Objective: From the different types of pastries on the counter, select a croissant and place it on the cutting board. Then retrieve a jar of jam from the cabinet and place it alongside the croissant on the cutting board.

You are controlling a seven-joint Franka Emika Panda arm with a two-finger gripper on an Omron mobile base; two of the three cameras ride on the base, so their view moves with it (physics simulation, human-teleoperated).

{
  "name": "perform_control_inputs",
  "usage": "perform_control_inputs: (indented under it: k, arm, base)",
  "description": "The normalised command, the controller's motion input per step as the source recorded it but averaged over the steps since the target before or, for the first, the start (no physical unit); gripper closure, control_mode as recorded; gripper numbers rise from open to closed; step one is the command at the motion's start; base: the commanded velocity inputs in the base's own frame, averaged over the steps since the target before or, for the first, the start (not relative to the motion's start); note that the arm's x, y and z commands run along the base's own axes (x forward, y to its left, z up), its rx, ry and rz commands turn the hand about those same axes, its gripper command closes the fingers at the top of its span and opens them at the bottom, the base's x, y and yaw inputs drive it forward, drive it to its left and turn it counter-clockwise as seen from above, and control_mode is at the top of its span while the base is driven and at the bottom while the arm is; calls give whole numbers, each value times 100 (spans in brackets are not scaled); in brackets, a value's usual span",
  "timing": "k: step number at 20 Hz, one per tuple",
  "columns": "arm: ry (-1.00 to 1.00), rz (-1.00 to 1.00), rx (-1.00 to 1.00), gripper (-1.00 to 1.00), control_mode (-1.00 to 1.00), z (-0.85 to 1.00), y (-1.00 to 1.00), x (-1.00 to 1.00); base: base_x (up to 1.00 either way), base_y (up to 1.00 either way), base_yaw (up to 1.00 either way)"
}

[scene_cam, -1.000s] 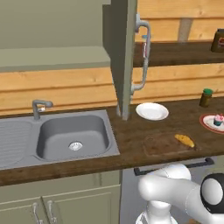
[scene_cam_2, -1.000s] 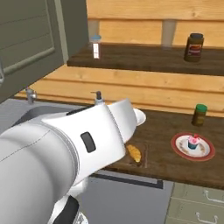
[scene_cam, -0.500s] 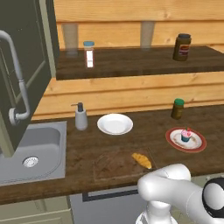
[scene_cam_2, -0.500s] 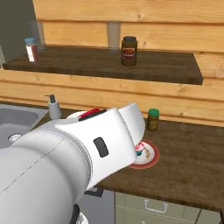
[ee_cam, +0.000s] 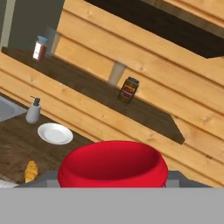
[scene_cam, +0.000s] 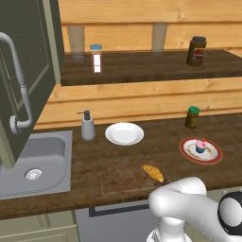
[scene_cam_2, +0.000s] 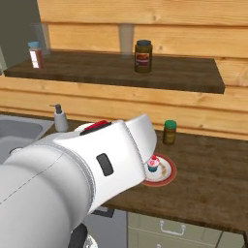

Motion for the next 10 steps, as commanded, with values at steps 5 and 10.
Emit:
perform_control_inputs:
  k: [5, 10]
  arm:
    - [0, 0, 0, 100, 100, 0, 0, 0]
    - [0, 0, 0, 100, 100, 0, 0, 0]
  base:
    - [15, -17, 0]
    - [0, 0, 0]
